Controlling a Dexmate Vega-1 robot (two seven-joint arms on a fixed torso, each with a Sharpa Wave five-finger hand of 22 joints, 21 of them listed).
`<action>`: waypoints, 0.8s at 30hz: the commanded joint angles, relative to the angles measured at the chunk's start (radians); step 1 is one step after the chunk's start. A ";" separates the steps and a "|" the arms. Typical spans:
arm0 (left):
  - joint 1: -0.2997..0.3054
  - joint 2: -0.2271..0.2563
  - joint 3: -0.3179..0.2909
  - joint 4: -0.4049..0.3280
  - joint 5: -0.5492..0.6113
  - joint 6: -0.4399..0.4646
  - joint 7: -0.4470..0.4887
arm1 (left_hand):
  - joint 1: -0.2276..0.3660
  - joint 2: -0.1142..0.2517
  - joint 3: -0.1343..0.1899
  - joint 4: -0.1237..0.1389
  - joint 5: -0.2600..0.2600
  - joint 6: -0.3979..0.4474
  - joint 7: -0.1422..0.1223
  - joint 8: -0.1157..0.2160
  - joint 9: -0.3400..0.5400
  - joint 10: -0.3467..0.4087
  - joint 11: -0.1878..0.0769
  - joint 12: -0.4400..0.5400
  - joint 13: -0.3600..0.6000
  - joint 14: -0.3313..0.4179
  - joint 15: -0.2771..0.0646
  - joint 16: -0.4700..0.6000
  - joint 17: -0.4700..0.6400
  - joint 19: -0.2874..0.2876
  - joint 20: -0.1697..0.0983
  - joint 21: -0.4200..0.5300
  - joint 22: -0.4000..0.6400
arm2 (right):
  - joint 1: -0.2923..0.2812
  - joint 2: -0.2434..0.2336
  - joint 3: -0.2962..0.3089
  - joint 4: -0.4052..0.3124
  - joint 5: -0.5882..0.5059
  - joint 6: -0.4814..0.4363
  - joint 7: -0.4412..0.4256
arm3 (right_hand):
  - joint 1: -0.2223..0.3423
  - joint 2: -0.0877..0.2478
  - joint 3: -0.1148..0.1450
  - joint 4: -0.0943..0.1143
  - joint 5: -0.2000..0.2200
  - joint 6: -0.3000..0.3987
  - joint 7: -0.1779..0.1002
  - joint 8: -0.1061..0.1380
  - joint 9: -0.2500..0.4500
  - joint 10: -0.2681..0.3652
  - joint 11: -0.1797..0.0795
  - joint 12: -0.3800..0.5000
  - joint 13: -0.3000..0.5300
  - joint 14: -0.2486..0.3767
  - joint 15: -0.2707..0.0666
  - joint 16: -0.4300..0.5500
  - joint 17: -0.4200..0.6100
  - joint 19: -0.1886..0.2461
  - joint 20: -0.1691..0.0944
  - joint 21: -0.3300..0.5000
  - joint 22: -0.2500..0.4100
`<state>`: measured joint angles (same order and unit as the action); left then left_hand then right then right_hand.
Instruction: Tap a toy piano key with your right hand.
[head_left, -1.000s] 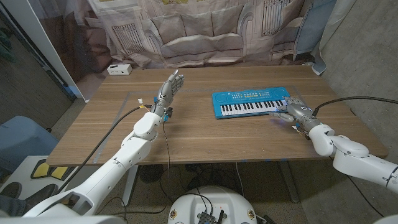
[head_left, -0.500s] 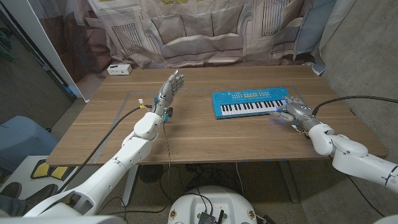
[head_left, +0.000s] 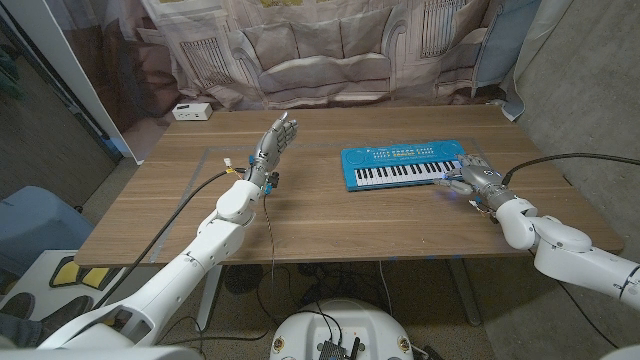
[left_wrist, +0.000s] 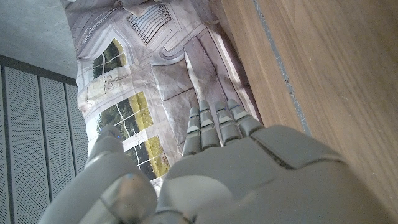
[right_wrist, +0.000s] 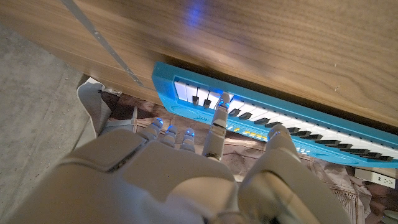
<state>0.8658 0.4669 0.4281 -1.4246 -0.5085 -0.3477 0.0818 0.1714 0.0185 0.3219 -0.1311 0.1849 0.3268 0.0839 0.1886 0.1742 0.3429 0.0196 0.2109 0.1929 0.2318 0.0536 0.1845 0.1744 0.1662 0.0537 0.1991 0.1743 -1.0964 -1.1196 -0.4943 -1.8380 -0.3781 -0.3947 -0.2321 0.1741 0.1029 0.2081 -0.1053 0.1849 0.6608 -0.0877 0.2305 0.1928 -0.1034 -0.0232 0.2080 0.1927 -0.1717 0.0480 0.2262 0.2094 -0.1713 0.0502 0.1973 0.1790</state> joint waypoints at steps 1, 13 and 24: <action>-0.002 0.002 0.001 -0.002 0.001 0.005 -0.001 | 0.002 0.009 0.008 0.001 -0.003 0.004 0.000 0.000 0.005 -0.001 0.000 0.000 0.005 -0.003 0.003 0.002 0.005 -0.006 0.001 -0.002 0.005 | 0.000 -0.008 0.000 -0.012 -0.002 -0.009 0.007 | 0.001 0.008 0.007 0.002 -0.003 -0.002 -0.007 -0.004 0.006 -0.003 0.001 0.005 0.002 -0.135 0.002 0.007 0.003 -0.103 0.009 0.009 0.002; -0.008 0.001 0.003 0.004 -0.003 0.007 -0.009 | 0.003 0.010 0.008 0.001 -0.003 0.005 0.000 0.000 0.005 -0.001 -0.001 0.001 0.005 -0.002 0.003 0.002 0.005 -0.006 0.001 -0.002 0.005 | 0.002 -0.002 -0.001 -0.011 -0.007 -0.018 -0.001 | 0.002 0.009 0.009 0.001 -0.003 -0.008 -0.015 -0.009 0.006 -0.003 0.002 0.004 0.003 -0.134 0.002 0.006 0.003 -0.101 0.009 0.009 0.002; -0.015 -0.005 0.004 0.020 -0.005 -0.002 -0.015 | 0.003 0.010 0.008 0.001 -0.004 0.004 0.000 -0.001 0.005 -0.005 -0.003 -0.001 0.005 -0.002 0.002 0.002 0.005 -0.007 0.001 -0.002 0.005 | -0.001 -0.002 0.001 -0.015 -0.006 -0.024 -0.009 | 0.002 0.008 0.010 0.000 -0.003 -0.020 -0.018 -0.015 0.006 -0.003 0.001 0.002 0.003 -0.132 0.003 0.006 0.003 -0.097 0.011 0.010 0.002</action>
<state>0.8571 0.4670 0.4306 -1.4177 -0.5101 -0.3434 0.0734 0.1714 0.0185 0.3219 -0.1311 0.1849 0.3268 0.0839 0.1886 0.1742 0.3429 0.0196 0.2109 0.1929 0.2318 0.0536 0.1845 0.1743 0.1662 0.0537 0.1991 0.1742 -1.0958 -1.1233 -0.4956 -1.8493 -0.3839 -0.4136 -0.2338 0.1741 0.1029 0.2081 -0.1053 0.1849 0.6444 -0.1040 0.2177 0.1992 -0.1035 -0.0231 0.2080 0.1928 -0.1717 0.0480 0.2262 0.2094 -0.1719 0.0508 0.2042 0.1790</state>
